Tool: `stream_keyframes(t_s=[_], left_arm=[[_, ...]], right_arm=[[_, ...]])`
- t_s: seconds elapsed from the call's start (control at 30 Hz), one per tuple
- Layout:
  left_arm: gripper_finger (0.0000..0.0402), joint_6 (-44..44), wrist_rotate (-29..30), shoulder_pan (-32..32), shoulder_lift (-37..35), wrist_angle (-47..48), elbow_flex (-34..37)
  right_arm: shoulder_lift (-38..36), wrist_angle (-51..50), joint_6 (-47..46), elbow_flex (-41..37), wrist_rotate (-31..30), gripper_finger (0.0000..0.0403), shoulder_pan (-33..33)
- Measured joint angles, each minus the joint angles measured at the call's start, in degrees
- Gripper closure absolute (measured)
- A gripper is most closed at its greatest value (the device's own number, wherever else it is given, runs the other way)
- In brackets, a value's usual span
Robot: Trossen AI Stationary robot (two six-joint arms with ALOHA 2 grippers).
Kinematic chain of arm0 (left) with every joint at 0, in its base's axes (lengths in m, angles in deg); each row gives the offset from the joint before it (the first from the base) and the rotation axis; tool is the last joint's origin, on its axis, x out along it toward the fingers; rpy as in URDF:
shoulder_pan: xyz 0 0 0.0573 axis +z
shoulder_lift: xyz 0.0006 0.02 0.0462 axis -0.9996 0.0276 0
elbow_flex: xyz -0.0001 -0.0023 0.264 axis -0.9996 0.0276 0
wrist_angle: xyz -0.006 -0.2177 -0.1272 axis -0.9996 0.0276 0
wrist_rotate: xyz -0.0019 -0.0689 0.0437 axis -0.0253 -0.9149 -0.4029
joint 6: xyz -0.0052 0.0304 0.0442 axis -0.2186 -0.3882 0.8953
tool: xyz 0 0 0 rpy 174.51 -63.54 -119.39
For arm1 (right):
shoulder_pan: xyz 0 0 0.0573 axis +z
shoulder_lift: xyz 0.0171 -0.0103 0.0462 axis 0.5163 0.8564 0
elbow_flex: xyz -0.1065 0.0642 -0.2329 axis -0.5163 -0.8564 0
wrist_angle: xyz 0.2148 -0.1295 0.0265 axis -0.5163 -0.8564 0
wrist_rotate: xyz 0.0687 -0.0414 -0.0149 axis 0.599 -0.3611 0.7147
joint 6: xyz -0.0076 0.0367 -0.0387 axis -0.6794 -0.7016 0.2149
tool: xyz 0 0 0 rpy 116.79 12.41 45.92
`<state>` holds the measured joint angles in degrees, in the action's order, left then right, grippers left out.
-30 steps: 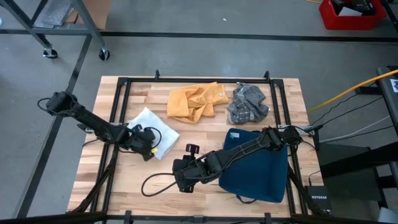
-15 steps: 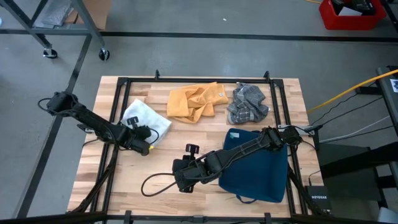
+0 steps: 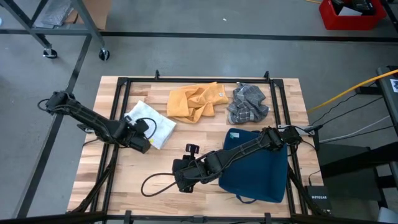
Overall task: Fold towel
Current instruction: Fold the white towel
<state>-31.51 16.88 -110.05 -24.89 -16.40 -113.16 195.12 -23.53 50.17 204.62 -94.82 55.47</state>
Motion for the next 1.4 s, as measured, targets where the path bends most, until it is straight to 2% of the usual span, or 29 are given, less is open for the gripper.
stream_keyframes(t_s=[0.1, 0.17, 0.4, 0.53, 0.77, 0.87, 1.13, 1.23, 1.4], left_arm=[[0.0399, -5.05, -1.96, -0.01, 0.00, 8.32, -0.38], [0.0399, -6.38, -1.94, -0.01, -0.02, 9.11, 0.40], [0.0399, -7.72, -1.93, 0.03, 0.02, 2.88, 6.91], [0.0399, -8.13, 0.77, 0.43, 0.02, 0.40, 8.91], [0.0399, -8.14, 4.69, 7.07, 0.02, -2.83, 12.06], [0.0399, -7.81, 6.93, 10.90, 0.02, -7.48, 14.09], [0.0399, 3.69, 15.44, 23.11, 0.02, -17.66, 16.43], [0.0399, 11.48, 18.69, 28.15, 0.02, -22.68, 16.43], [0.0399, 27.45, 20.47, 36.61, 0.02, -35.64, 16.43]], right_arm=[[0.00, 0.01, 0.00, 0.00, 0.30, 0.0285, 0.00], [0.00, 0.00, 0.10, 0.00, 0.34, 0.0285, 0.00], [0.00, -0.02, 0.20, 0.00, 0.42, 0.0285, 0.00], [0.00, -0.02, 0.22, 0.00, 0.74, 0.0285, 0.02], [0.00, 0.09, 0.20, 0.00, 0.89, 0.0285, 0.02], [0.02, 0.12, 0.20, 0.00, 0.89, 0.0285, 0.02], [0.02, 0.15, 0.20, 0.00, 0.89, 0.0285, 0.02], [0.04, 0.17, 0.20, 0.00, 0.87, 0.0285, -0.01], [0.04, 0.17, 0.20, 0.00, 0.87, 0.0285, 0.00]])
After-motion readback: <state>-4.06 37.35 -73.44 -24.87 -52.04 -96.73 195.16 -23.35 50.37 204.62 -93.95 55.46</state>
